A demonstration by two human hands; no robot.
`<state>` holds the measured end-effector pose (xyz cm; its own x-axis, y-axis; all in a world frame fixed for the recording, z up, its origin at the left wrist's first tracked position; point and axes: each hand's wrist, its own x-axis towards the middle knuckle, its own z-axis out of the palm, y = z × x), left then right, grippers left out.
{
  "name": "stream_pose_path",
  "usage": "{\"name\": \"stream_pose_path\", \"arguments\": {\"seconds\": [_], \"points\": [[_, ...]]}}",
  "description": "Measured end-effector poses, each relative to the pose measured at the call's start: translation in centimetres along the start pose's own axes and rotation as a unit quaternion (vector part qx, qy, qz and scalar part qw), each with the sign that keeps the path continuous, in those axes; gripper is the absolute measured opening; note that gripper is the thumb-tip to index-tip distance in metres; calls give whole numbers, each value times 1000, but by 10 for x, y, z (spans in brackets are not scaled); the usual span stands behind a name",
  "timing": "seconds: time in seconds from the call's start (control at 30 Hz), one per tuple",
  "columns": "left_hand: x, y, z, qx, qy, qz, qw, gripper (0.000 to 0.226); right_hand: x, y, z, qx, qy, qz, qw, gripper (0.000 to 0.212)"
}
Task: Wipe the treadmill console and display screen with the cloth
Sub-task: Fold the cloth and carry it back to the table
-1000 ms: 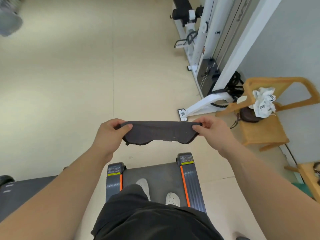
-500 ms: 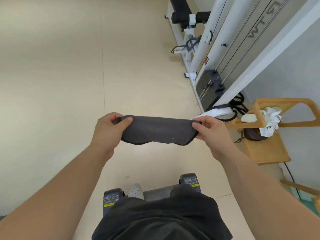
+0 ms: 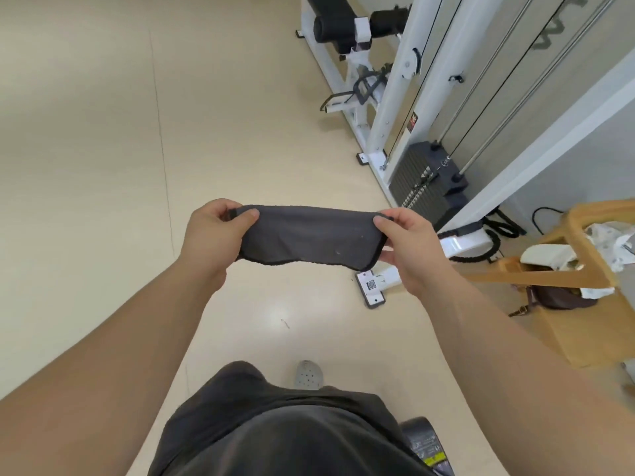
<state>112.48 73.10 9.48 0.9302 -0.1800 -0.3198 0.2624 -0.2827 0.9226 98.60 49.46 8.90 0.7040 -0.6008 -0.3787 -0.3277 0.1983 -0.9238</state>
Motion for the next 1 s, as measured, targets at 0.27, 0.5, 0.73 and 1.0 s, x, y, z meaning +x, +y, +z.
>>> {"name": "stream_pose_path", "arguments": {"seconds": [0.27,0.5,0.73,1.0], "points": [[145,35,65,58,-158,1,986,10,107,-12,4,28,115,57,991,7],[250,90,146,82,-294,21,952,5,158,-21,13,144,258,66,953,10],[237,124,251,152,-469,17,870,9,122,-38,-22,163,446,79,877,6],[117,108,367,219,-625,33,748,12,48,-14,-91,255,558,96,784,7]]}}
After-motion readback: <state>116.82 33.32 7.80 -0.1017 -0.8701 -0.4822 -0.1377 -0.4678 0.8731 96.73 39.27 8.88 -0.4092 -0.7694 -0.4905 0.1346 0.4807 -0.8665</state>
